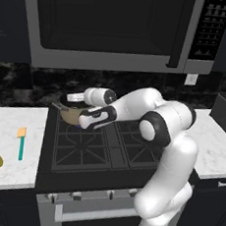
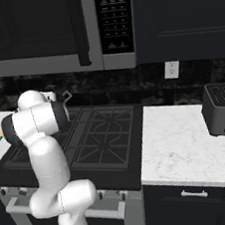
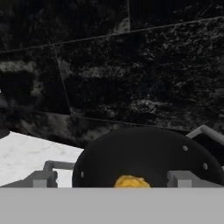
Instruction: Put the squash and lemon wedge in the pot. Retrieve the spatula and lightly stir the vegetables in the pot.
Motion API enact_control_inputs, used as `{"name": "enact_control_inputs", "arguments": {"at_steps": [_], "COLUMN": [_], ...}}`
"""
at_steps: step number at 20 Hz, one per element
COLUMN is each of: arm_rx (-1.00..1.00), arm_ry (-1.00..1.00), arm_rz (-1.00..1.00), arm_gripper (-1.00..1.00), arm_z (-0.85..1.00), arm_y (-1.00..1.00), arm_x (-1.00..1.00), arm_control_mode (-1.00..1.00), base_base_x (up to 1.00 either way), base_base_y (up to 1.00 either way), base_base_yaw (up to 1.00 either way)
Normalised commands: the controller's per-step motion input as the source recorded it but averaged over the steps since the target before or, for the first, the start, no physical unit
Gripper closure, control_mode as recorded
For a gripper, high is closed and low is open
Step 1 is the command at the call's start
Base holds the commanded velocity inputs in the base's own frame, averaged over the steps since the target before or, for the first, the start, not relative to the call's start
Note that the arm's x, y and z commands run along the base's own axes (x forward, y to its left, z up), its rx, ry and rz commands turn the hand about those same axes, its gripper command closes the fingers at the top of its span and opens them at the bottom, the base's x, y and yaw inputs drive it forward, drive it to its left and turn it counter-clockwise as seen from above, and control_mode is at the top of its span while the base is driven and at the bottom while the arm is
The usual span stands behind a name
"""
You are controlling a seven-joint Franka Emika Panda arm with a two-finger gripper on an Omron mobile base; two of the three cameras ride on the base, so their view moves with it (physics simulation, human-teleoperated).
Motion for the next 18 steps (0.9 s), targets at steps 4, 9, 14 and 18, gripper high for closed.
{"name": "enact_control_inputs", "arguments": {"at_steps": [4,9,14,18], "arm_rx": [0.12,0.09,0.01,0.00], "arm_ry": [0.00,0.03,0.08,0.16], "arm_rz": [0.00,-0.01,0.00,0.00], "arm_gripper": [-1.00,-1.00,-1.00,-1.00], "arm_z": [0.83,0.76,0.42,0.41], "arm_y": [0.00,0.00,0.00,0.00], "arm_x": [-0.99,-1.00,-1.00,-1.00], "arm_control_mode": [-1.00,-1.00,-1.00,-1.00], "base_base_x": [0.00,0.00,0.00,0.00], "base_base_y": [0.00,0.00,0.00,0.00], "base_base_yaw": [0.00,0.00,0.00,0.00]}}
